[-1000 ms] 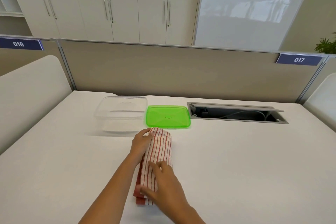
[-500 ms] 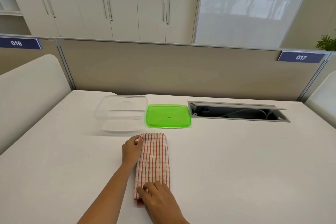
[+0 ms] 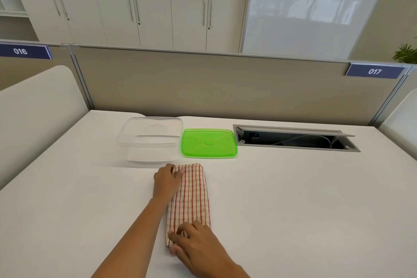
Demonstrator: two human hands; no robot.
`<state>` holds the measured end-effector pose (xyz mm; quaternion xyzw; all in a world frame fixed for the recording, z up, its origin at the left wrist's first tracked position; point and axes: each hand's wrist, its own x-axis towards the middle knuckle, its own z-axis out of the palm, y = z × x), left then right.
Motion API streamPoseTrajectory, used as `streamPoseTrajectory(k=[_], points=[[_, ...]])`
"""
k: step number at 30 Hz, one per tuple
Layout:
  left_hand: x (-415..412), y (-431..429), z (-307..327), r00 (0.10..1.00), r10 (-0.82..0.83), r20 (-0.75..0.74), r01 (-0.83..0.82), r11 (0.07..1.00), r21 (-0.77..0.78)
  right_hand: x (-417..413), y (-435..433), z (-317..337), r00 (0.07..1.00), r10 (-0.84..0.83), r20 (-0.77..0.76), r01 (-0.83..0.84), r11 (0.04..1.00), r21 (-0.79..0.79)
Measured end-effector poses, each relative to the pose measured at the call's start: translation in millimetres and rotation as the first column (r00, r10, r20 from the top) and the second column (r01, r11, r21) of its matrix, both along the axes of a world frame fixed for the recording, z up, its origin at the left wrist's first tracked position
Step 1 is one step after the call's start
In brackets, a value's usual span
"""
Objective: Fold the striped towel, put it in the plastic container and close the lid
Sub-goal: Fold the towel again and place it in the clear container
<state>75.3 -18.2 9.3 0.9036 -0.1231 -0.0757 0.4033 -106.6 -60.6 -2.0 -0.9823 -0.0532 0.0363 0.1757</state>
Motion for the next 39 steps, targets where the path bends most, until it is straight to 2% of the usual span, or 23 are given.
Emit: streamPoseTrajectory(k=[3,6,9,14,18,23,27,34,37,39], points=[[6.0,-2.6,6.4,0.998,0.035,-0.05,-0.036,0.999,-0.013,0.5,-1.8,-4.3,1.0,-0.012,-0.002,0.012,1.0,0.024],[11.4,-6.1,10.2,0.972,0.13,-0.197,-0.155,0.981,-0.116,1.1,-1.8,-4.0,0.997,-0.069,0.018,0.067,0.992,0.108],[13.9,-4.2,8.6,0.911,0.204,-0.359,-0.292,0.933,-0.211,1.9,-7.7,-2.3,0.991,-0.136,0.008,0.13,0.961,0.242],[17.9,1.4,5.5,0.767,0.136,-0.628,-0.403,0.862,-0.306,2.9,-13.2,-5.0,0.988,-0.152,0.002,0.145,0.942,0.303],[19.1,1.2,9.5,0.789,0.089,-0.608,-0.303,0.917,-0.259,3.2,-12.5,-9.8,0.988,-0.154,0.002,0.146,0.942,0.301],[17.4,-2.6,14.3,0.834,0.041,-0.55,-0.133,0.983,-0.128,3.3,-13.6,-8.7,0.992,-0.125,0.006,0.119,0.954,0.276],[16.2,-2.6,20.3,0.8,-0.035,-0.599,-0.046,0.992,-0.118,1.4,-14.5,-7.8,0.994,-0.112,0.004,0.107,0.955,0.277],[10.5,2.5,41.2,0.656,-0.26,-0.709,-0.062,0.917,-0.394,2.1,-15.8,-5.5,0.993,-0.122,0.006,0.113,0.937,0.33],[4.3,3.4,49.1,0.657,-0.362,-0.662,-0.078,0.84,-0.537,3.6,-20.8,4.6,0.978,-0.192,-0.085,0.209,0.864,0.458],[-2.2,2.6,54.7,0.679,-0.424,-0.599,-0.08,0.768,-0.635,4.9,-27.2,12.7,0.949,-0.302,-0.091,0.301,0.782,0.545]])
